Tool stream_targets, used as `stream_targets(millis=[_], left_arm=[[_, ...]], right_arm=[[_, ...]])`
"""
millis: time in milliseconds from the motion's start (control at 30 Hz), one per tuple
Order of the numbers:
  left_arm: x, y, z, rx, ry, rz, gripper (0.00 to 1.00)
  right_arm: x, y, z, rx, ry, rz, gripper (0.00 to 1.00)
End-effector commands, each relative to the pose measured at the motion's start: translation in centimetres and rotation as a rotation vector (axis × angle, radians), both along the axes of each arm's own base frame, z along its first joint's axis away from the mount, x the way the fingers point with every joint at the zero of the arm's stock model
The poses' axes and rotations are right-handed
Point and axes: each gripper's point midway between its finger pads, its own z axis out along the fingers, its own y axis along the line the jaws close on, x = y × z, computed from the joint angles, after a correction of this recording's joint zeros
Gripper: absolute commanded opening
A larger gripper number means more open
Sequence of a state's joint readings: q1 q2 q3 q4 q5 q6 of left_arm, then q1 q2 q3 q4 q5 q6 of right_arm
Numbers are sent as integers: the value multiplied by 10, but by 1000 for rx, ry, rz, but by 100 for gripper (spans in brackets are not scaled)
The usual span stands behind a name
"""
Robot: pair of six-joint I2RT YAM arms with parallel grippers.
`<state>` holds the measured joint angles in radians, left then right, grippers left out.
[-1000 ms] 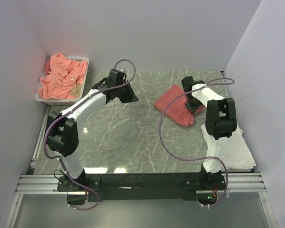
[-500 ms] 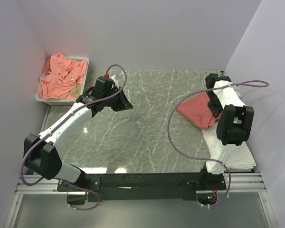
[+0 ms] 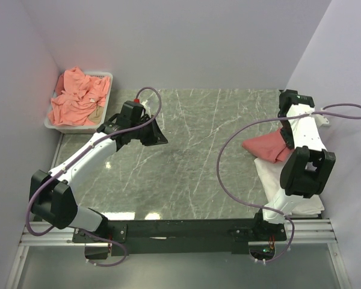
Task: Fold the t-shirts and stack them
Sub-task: Neatly place the folded tshirt to the corner
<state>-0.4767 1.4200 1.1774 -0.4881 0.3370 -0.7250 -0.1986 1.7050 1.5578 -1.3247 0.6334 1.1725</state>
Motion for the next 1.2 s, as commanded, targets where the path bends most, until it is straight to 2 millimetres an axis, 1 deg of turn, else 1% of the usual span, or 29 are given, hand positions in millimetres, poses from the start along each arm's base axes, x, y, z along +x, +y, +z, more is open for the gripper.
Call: stream_targets(millis=[0, 233, 300, 433, 633, 800, 967, 1167], left_arm=[[-2, -1, 20, -23, -57, -20, 13], [2, 2, 19, -18, -54, 7, 13], [1, 1, 17, -18, -50, 9, 13], [1, 3, 14, -11, -42, 17, 13], [0, 4, 11, -2, -42, 16, 13], [-1, 4, 7, 0, -36, 17, 13], [-1, 5, 8, 0, -41, 17, 13], [-2, 5, 5, 0, -38, 16, 13]], right_arm=[[-25, -14, 36, -81, 19, -23, 0], [-27, -23, 56, -119, -5, -11, 0], [-26, -22, 56, -110, -8, -6, 0], [-22, -23, 63, -107, -27, 5, 0], [-18, -21, 79, -101, -72, 34, 0], [-21, -19, 87, -102, -92, 45, 0], [-24, -17, 93, -100, -115, 52, 0], [-23, -17, 100, -101, -130, 64, 0]])
